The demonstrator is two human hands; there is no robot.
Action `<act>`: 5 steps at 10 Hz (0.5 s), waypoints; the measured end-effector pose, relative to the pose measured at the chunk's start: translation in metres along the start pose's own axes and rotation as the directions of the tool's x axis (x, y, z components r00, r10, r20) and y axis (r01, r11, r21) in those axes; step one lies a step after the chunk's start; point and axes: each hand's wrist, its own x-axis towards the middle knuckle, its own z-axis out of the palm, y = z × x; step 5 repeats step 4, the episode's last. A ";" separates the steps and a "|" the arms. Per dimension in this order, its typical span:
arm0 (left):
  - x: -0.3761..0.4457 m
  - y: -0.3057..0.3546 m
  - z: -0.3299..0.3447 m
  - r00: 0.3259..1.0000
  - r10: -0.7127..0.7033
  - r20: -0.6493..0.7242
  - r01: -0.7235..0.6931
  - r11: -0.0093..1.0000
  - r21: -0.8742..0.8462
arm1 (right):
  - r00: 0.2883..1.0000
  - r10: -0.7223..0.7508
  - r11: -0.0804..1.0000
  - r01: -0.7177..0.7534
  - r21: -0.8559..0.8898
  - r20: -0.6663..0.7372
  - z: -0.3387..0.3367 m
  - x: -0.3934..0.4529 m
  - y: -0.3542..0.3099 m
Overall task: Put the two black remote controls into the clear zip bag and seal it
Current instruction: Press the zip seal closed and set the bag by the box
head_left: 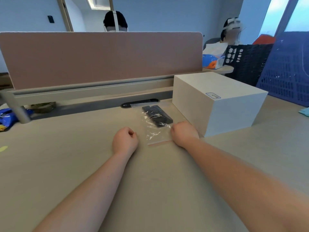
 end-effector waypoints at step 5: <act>-0.053 -0.010 -0.029 0.994 0.098 0.046 -0.100 0.994 0.048 | 0.993 -0.044 0.978 0.065 0.198 -0.108 -0.003 -0.084 0.008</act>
